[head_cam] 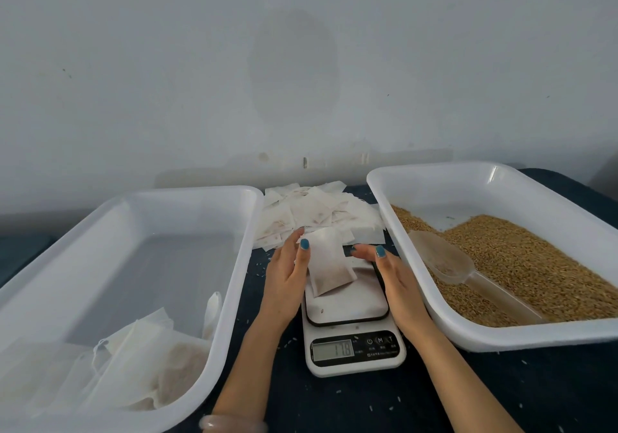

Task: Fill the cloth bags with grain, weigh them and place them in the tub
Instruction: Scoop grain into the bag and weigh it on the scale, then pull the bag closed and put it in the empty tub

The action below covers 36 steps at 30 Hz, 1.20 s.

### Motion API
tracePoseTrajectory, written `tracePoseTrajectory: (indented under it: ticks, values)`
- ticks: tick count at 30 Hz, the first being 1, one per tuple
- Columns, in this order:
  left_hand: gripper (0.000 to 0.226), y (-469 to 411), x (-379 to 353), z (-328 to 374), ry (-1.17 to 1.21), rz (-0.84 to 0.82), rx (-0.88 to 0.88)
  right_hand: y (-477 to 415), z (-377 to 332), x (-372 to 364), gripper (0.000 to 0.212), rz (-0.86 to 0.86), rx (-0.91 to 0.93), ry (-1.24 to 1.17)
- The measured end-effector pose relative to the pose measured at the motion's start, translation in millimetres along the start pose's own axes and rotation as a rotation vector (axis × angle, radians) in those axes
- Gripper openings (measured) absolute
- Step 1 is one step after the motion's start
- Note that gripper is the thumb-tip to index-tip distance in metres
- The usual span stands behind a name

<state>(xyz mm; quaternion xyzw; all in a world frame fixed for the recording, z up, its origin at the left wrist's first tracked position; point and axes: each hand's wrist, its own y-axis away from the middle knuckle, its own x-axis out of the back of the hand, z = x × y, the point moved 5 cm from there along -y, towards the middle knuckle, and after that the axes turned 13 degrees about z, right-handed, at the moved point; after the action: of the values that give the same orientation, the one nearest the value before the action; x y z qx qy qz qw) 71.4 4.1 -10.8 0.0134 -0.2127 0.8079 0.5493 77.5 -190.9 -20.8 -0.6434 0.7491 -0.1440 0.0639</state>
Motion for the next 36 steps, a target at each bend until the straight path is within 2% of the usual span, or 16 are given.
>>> tracePoseTrajectory:
  ticks: [2,12,16,21,23,25,28,30,34,36]
  values:
    - [0.049,-2.4,-0.9,-7.1,-0.028,0.007,0.024,0.3,0.5,0.3,0.066,-0.002,-0.002,-0.004]
    - [0.046,-4.7,-1.4,-11.5,-0.083,0.004,-0.007,3.5,-6.4,0.7,0.064,0.008,-0.001,-0.031]
    - [0.053,-5.6,0.0,-11.1,-0.12,0.017,-0.019,4.0,-9.2,0.4,0.063,0.006,0.012,-0.021]
    - [0.037,-5.1,0.7,-8.3,-0.156,0.021,-0.046,4.0,-10.0,1.2,0.06,0.004,0.061,0.048]
    - [0.032,-5.6,2.7,-5.7,-0.166,0.056,-0.063,6.9,-13.9,0.1,0.057,-0.005,0.119,0.135]
    - [0.037,-6.1,5.2,-0.1,-0.163,0.089,-0.12,15.4,-25.2,-6.6,0.051,-0.033,0.219,0.22]
    - [0.045,-4.7,4.4,9.7,-0.193,0.092,-0.232,33.0,-60.2,-26.4,0.04,-0.123,0.464,0.383]
    - [0.047,-3.9,1.9,11.8,-0.243,0.092,-0.247,42.2,-82.0,-37.2,0.04,-0.199,0.591,0.489]
    - [0.035,-7.6,1.4,9.9,-0.262,0.066,-0.216,39.7,-118.4,-36.2,0.033,-0.4,0.657,0.571]
    - [0.025,-11.3,3.5,10.2,-0.241,0.078,-0.188,17.7,-134.0,-9.6,0.029,-0.31,0.641,0.591]
